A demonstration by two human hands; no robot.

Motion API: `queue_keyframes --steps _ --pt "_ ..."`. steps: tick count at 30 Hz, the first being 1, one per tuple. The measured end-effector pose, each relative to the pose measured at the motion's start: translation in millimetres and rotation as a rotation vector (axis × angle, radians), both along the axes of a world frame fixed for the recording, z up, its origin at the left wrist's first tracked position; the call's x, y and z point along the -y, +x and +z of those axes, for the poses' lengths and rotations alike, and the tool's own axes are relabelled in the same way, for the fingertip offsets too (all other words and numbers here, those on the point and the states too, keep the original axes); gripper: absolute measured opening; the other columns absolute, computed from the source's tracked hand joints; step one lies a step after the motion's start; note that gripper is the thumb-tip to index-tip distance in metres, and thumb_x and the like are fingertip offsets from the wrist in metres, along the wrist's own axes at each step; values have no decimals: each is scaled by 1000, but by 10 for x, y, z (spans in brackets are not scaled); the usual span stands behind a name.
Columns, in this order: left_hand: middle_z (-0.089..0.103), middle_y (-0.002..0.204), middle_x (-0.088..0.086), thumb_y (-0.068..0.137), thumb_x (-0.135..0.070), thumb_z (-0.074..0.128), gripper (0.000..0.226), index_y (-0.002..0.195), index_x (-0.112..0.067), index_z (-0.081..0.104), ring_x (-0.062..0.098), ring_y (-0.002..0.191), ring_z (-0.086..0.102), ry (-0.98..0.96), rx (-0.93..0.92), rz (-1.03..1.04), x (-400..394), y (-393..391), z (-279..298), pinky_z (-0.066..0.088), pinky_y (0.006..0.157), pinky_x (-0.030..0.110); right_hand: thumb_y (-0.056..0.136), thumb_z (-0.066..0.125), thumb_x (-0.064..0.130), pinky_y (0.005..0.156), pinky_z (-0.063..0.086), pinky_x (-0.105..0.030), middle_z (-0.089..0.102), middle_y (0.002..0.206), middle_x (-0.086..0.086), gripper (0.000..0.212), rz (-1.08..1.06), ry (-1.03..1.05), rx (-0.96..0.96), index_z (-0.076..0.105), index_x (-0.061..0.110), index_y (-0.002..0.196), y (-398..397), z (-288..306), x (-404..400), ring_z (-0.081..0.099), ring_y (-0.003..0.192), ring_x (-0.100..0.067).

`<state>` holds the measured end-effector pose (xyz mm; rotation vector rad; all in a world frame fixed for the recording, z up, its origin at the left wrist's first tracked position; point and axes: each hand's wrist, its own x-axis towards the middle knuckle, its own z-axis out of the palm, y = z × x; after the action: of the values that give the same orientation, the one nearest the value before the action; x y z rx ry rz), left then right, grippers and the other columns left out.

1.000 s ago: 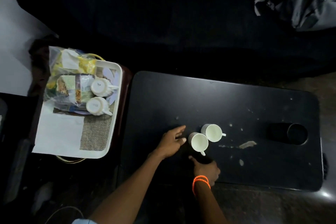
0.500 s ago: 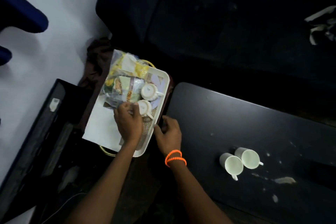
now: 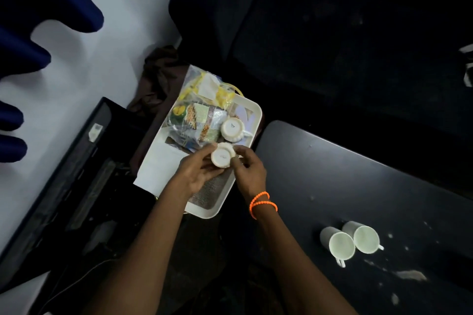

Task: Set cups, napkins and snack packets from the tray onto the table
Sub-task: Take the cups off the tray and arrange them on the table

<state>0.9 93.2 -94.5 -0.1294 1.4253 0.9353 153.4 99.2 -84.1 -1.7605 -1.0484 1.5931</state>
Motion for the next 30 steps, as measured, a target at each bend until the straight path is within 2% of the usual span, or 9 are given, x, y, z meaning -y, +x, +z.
queue_keyframes --steps 2,5,8,10,13,15,18,24,30 --pt "76 114 21 80 -11 82 33 110 -3 70 32 109 75 107 136 33 104 4 -18 64 84 42 86 67 24 81 55 -33 75 94 4 11 -87 -1 -105 73 19 93 132 50 7 67 89 -13" --pt "74 110 13 77 5 81 39 107 -11 61 22 102 76 214 177 2 222 181 -48 63 82 31 85 72 41 71 54 -26 73 86 -1 28 -136 -17 -226 72 12 87 369 74 11 64 79 -10" --pt "76 114 10 65 9 85 63 120 -9 59 23 107 74 264 104 -197 326 449 -44 62 85 30 81 84 27 74 56 -20 76 93 -7 26 -69 3 -263 73 11 100 709 71 22 71 84 -11" --pt "77 119 8 57 8 91 78 127 -12 62 21 110 74 279 34 -349 374 684 -56 61 89 31 75 89 15 78 58 -22 75 94 -4 38 18 -34 -242 72 12 108 1023 4 38 72 88 -13" --pt "76 120 11 49 8 95 84 125 -13 65 19 107 72 305 -199 -559 433 1143 -143 61 93 36 68 93 10 91 61 -40 77 105 -12 48 251 -82 -75 73 12 111 1489 -133 40 73 98 -25" --pt "75 117 8 45 4 98 84 121 -13 66 20 105 70 304 -429 -701 497 1458 -238 58 95 37 66 93 13 94 58 -49 78 102 -9 40 454 -58 68 76 26 100 1744 -206 32 73 97 -21" --pt "67 115 1 41 -4 100 80 113 -13 65 19 102 66 384 -669 -827 639 1852 -415 54 89 31 63 91 10 91 56 -49 76 103 -2 42 632 -31 280 76 28 97 2017 -310 55 73 98 -22" --pt "56 130 4 62 -2 93 80 131 -13 55 26 118 62 537 -836 -1099 802 2324 -588 55 97 41 59 88 4 82 58 -36 71 110 -5 55 700 19 515 73 14 111 2392 -433 247 70 97 -24" --pt "54 138 7 83 0 79 68 143 -14 51 28 126 60 648 -931 -1220 870 2477 -606 53 104 39 75 81 4 91 56 -44 71 113 -9 37 615 115 537 73 11 110 2568 -488 386 69 103 -28"
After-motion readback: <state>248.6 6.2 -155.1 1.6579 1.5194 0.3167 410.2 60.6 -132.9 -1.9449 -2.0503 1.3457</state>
